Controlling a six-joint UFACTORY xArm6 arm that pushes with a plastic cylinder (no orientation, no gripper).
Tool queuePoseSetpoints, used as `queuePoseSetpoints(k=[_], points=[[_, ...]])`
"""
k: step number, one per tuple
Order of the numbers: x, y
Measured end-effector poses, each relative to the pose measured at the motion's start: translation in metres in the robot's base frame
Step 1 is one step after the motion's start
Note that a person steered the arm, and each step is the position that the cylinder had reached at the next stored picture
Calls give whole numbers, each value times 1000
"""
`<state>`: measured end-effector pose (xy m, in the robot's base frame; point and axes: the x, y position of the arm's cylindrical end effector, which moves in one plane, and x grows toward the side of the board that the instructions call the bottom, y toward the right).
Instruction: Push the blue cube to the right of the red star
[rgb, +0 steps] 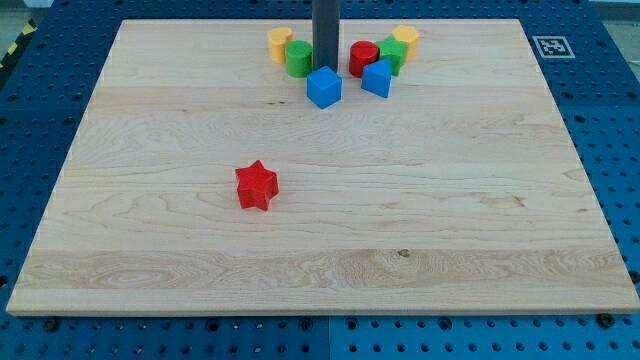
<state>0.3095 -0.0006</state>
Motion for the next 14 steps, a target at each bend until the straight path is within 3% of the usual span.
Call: queuePoseSetpoints(k=[4, 6, 14], points=[[124, 0], [129, -33], [153, 8]])
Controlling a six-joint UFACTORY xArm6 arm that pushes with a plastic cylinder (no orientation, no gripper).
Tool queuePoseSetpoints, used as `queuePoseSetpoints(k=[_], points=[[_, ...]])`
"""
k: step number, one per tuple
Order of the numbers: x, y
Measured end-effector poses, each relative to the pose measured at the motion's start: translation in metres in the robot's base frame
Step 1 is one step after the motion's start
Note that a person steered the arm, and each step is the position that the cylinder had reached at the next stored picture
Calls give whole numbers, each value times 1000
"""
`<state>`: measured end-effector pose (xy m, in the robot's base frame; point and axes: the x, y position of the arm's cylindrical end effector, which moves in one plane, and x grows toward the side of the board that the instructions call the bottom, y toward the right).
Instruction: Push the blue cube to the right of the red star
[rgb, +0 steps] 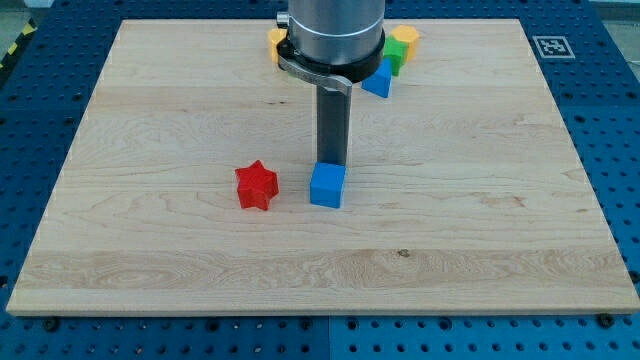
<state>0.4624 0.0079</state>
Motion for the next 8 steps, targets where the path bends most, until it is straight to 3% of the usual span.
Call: queuePoseSetpoints(k=[2, 4, 6, 8], points=[[-31, -1], [-27, -5], [-67, -55], [-83, -27]])
